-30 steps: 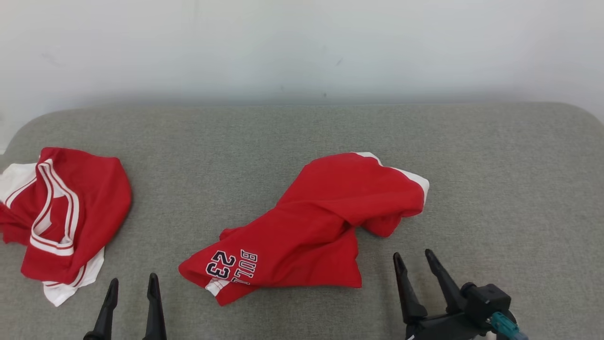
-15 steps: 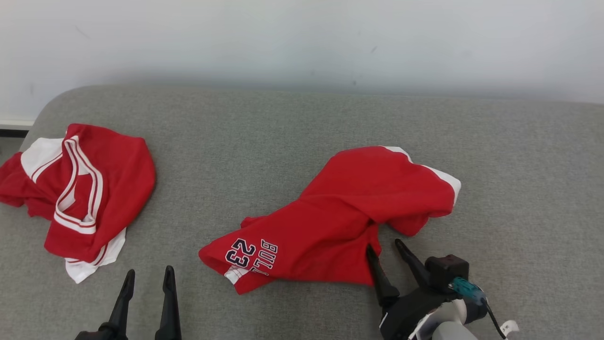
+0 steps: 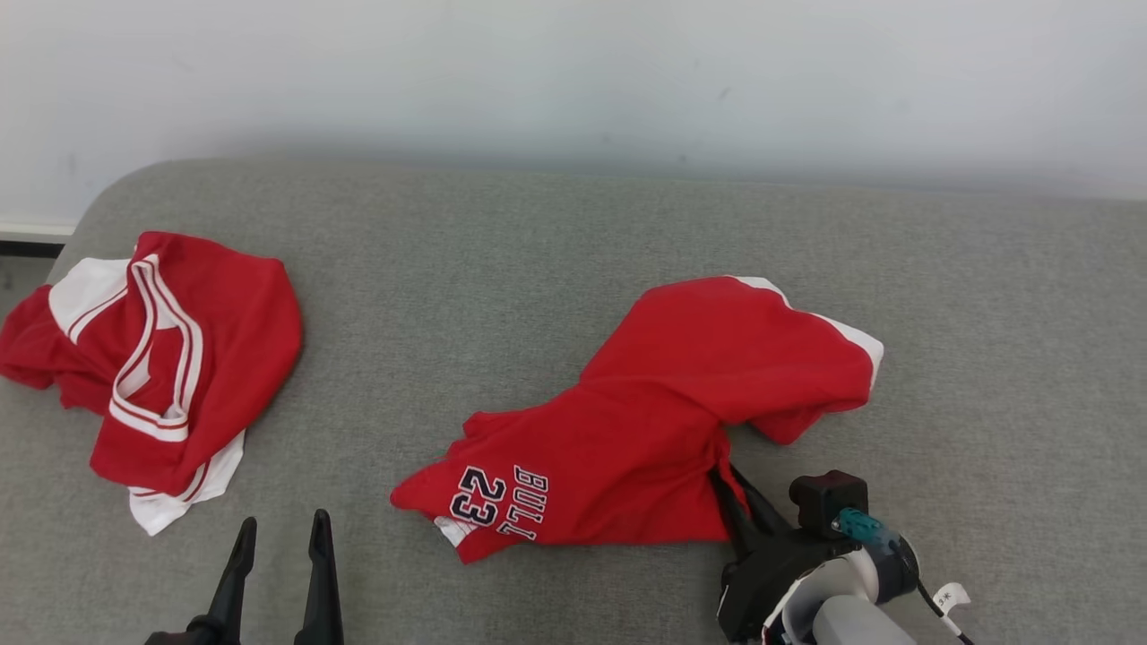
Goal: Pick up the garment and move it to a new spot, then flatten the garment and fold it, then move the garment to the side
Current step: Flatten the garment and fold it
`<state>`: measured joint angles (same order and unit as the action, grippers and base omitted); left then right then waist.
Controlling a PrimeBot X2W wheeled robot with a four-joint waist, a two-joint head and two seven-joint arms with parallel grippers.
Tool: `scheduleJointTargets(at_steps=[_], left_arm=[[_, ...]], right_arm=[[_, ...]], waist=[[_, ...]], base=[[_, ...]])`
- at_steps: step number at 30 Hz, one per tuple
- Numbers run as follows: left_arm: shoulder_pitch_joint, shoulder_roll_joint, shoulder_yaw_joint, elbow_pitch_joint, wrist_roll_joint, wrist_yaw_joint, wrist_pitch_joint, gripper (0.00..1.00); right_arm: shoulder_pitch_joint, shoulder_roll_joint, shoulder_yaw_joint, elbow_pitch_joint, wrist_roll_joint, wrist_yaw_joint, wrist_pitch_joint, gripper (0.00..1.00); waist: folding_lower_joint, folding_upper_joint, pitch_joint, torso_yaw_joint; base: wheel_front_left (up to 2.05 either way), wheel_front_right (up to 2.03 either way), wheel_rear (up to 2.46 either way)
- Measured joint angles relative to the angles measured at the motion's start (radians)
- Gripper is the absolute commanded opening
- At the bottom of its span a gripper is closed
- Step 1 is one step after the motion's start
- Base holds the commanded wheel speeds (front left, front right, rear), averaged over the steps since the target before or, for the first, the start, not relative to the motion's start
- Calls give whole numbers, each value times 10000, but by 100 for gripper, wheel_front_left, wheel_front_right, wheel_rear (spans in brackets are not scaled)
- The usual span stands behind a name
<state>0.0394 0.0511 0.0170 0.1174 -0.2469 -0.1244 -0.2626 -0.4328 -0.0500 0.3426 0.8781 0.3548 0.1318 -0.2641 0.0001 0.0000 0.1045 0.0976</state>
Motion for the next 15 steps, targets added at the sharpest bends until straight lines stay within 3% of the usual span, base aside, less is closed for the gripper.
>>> scheduleJointTargets(at_steps=[15], left_arm=[[69,-4,-180,217,-140,-4,0,100]], right_arm=[[1996,-35,-2917,-2301,-3135,0,0,0]], waist=[[0,-1,-267,-1045]], base=[[0,0,0]])
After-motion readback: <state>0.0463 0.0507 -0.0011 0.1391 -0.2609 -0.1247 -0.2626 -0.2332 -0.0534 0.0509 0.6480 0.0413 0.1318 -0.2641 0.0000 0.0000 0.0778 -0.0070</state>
